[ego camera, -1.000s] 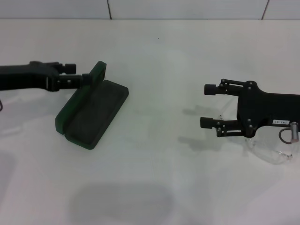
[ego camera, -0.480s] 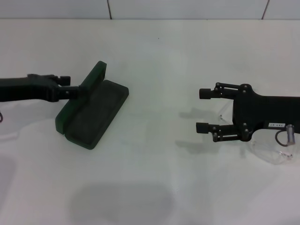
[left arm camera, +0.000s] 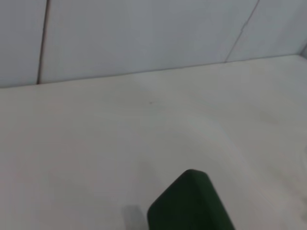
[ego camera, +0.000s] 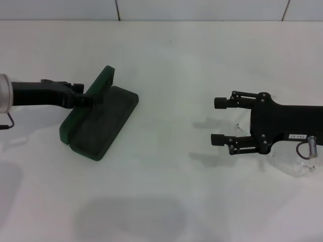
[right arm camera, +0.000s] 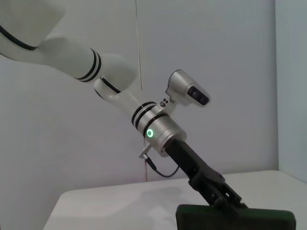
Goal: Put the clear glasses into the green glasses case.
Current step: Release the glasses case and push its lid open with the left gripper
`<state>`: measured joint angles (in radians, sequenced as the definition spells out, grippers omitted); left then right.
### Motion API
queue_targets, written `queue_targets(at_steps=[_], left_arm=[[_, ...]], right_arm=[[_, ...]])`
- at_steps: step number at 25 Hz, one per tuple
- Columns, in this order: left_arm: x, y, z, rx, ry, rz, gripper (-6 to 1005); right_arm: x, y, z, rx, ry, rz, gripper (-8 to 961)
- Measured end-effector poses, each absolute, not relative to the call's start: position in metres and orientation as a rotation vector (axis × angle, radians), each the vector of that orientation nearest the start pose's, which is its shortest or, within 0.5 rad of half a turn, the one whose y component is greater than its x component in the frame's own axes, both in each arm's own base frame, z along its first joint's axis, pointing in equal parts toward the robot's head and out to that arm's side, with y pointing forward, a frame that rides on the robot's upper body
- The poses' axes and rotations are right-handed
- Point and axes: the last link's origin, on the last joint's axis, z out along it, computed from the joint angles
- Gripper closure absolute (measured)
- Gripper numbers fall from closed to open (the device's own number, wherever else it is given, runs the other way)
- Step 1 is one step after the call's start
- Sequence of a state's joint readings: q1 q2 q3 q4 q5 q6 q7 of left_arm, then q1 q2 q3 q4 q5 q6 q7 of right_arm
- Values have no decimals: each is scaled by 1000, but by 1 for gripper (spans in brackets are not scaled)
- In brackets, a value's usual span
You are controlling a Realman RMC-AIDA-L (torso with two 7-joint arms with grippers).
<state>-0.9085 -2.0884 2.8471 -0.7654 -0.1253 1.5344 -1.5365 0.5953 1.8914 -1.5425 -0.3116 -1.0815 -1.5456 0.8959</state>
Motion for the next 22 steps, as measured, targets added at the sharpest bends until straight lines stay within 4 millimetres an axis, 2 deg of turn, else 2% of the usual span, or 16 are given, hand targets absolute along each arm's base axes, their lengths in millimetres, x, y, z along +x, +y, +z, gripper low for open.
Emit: queue_targets(at_steps=[8,13,22], left_arm=[[-287,376,25,-2499,-1049,-294,186],[-287,376,27,-2496,-1040,-303,259],[-285,378,28,-2497,-1027,-308,635]], right_arm=[[239,322,-14,-2813,116,944,143],[239,322,-14,-2813,117,944,143],[237,323,-14,-2813,111,942,142]])
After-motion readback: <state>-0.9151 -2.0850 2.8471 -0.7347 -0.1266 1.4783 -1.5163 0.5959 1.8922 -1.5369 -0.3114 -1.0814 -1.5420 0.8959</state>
